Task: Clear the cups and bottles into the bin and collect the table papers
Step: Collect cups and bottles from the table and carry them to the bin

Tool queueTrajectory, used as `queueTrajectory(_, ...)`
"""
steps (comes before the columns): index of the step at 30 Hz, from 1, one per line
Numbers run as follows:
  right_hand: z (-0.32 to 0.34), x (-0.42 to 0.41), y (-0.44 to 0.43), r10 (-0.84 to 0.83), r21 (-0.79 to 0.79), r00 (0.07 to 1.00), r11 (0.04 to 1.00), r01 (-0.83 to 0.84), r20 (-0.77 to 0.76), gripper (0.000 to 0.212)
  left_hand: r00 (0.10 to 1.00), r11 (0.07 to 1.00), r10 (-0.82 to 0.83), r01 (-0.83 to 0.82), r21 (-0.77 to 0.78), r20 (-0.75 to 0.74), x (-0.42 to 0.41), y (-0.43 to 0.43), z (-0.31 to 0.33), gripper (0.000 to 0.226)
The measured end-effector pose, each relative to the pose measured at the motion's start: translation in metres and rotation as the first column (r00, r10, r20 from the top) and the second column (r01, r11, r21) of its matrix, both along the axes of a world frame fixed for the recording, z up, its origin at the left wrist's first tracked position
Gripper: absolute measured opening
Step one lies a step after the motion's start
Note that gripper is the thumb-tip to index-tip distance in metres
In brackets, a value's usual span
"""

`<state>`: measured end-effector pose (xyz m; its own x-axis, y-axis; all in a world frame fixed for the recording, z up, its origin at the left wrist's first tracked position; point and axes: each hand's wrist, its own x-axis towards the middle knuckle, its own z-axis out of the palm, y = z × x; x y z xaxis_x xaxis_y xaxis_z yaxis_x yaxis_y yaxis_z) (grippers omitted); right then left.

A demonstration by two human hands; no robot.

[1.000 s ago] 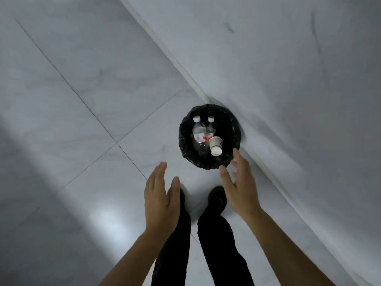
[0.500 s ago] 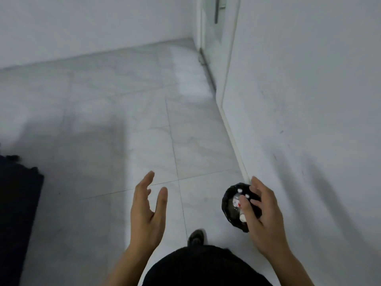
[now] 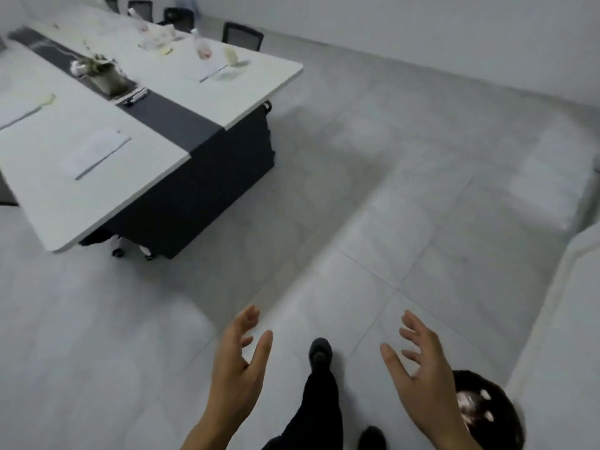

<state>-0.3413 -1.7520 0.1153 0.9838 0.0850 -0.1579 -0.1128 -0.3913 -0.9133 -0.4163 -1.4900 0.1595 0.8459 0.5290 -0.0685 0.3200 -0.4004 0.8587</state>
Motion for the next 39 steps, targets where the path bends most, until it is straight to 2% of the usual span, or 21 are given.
queueTrajectory(3, 0.008, -0.003, 0.062, 0.199, 0.010, 0.979, 0.980, -0.199, -0.045, 0.065, 0.980, 0.980, 0.200, -0.199, 0.024, -0.021, -0.062, 0.044, 0.009, 0.048)
queueTrajectory(5, 0.021, -0.005, 0.111, 0.341, 0.011, 0.939, 0.940, -0.341, -0.031, 0.066, 0.933, 0.933, 0.359, -0.359, 0.027, 0.010, -0.101, 0.073, 0.018, 0.054)
queueTrajectory(11, 0.035, -0.020, 0.286, 0.694, -0.075, 0.714, 0.720, -0.690, 0.089, 0.065, 0.681, 0.685, 0.728, -0.726, -0.055, 0.082, -0.199, 0.162, 0.015, 0.048)
queueTrajectory(15, 0.031, -0.043, 0.402, 0.801, -0.099, 0.589, 0.598, -0.795, 0.106, 0.067, 0.500, 0.513, 0.858, -0.847, -0.141, 0.119, -0.237, 0.239, 0.005, 0.045)
queueTrajectory(17, 0.029, -0.053, 0.455, 0.846, -0.111, 0.524, 0.532, -0.839, 0.099, 0.066, 0.455, 0.467, 0.884, -0.870, -0.161, 0.103, -0.251, 0.279, 0.004, 0.044)
queueTrajectory(21, 0.038, -0.068, 0.542, 0.888, -0.134, 0.451, 0.460, -0.878, 0.094, 0.064, 0.454, 0.463, 0.886, -0.871, -0.166, 0.091, -0.269, 0.357, 0.016, 0.045)
queueTrajectory(28, 0.027, -0.068, 0.681, 0.864, -0.086, 0.499, 0.503, -0.860, 0.059, 0.065, 0.501, 0.501, 0.864, -0.847, -0.178, 0.047, -0.261, 0.509, 0.005, 0.044)
queueTrajectory(32, -0.002, -0.059, 0.791, 0.833, -0.041, 0.551, 0.553, -0.832, 0.056, 0.063, 0.531, 0.530, 0.847, -0.835, -0.149, 0.034, -0.242, 0.625, -0.017, 0.043)
queueTrajectory(35, -0.007, -0.048, 0.895, 0.830, -0.003, 0.556, 0.557, -0.831, 0.045, 0.060, 0.561, 0.560, 0.827, -0.821, -0.112, 0.026, -0.227, 0.728, -0.012, 0.042)
queueTrajectory(37, 0.002, -0.044, 0.950, 0.842, 0.004, 0.538, 0.539, -0.843, 0.042, 0.060, 0.583, 0.583, 0.812, -0.809, -0.070, 0.033, -0.217, 0.778, 0.007, 0.044)
queueTrajectory(39, 0.021, -0.037, 1.028, 0.876, 0.015, 0.481, 0.480, -0.877, 0.045, 0.059, 0.590, 0.594, 0.804, -0.804, -0.040, 0.071, -0.212, 0.847, 0.032, 0.045)
